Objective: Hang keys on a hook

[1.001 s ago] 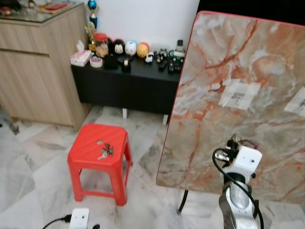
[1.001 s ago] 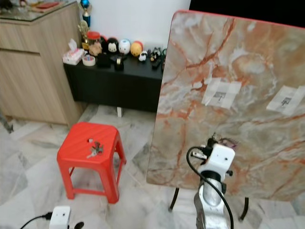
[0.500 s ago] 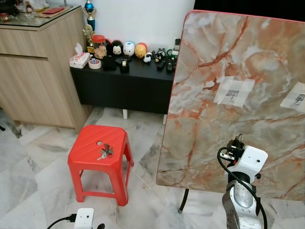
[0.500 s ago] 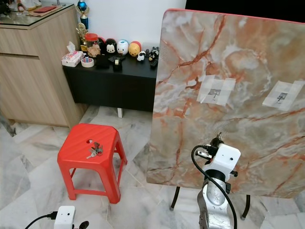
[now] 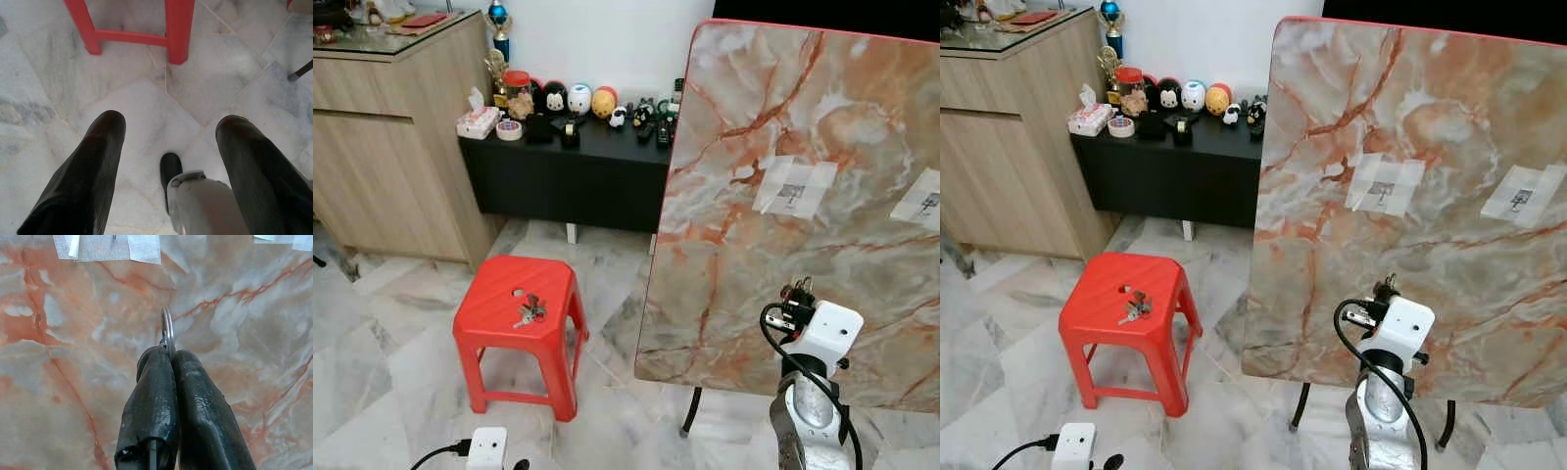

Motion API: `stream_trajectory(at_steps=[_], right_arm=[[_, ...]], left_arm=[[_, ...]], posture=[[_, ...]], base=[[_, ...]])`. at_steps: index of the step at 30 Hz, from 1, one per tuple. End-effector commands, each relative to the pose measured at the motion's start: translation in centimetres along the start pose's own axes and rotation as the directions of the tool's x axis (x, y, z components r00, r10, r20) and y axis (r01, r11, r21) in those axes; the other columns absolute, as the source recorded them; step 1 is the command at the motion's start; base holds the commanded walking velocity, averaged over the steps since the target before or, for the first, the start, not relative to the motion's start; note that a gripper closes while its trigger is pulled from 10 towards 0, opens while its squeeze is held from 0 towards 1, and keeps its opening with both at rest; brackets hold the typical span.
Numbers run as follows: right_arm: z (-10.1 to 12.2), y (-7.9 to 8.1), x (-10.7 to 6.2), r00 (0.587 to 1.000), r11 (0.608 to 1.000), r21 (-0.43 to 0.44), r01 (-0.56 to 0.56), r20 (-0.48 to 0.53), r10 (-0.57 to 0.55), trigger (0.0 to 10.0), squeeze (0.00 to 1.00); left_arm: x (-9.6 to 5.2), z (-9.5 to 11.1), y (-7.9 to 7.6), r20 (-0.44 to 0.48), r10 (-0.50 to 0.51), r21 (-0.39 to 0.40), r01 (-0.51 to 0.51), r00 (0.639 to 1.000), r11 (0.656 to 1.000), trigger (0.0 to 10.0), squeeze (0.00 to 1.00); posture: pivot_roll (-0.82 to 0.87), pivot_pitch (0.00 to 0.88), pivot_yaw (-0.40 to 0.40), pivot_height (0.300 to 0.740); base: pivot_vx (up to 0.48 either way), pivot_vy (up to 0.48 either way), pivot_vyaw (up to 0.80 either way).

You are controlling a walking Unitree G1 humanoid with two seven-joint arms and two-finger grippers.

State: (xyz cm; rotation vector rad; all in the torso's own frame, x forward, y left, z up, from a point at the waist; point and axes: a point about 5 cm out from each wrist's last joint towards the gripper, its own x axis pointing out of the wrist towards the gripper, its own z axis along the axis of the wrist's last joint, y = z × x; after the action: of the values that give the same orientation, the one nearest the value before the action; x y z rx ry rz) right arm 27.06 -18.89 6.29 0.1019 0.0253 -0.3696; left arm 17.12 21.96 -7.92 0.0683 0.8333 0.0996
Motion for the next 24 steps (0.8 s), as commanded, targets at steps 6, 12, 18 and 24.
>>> stream_trajectory(at_steps=[6,12,18,24], right_arm=[[0.42,-0.28,0.31,1.0,1.0,0.002,0.009,0.021,-0.009,10.0,0.0],[0.43,-0.27,0.26,1.0,1.0,0.003,0.01,0.023,-0.01,10.0,0.0],[0.38,-0.2,0.2,1.0,1.0,0.006,0.011,0.022,-0.011,10.0,0.0],[0.36,-0.17,0.15,1.0,1.0,0.01,0.016,0.023,-0.016,10.0,0.0]], left_arm=[[-0.06,-0.43,-0.44,-0.021,-0.014,0.01,0.015,1.0,1.0,10.0,0.0],[-0.1,-0.53,-0.56,-0.022,-0.023,0.024,0.024,0.999,0.999,10.0,0.0],[-0.1,-0.54,-0.7,-0.022,-0.039,0.027,0.039,0.999,0.999,10.0,0.0],[-0.11,-0.57,-0.74,-0.024,-0.04,0.024,0.041,0.999,0.999,10.0,0.0]], posture=[[0.02,0.0,-0.101,0.729],[0.02,0.0,-0.1,0.729],[0.02,0.001,-0.099,0.729],[0.02,0.001,-0.098,0.729]], base=[[0.277,0.0,0.0],[0.313,0.0,0.0],[0.238,0.0,0.0],[0.0,0.0,0.0]])
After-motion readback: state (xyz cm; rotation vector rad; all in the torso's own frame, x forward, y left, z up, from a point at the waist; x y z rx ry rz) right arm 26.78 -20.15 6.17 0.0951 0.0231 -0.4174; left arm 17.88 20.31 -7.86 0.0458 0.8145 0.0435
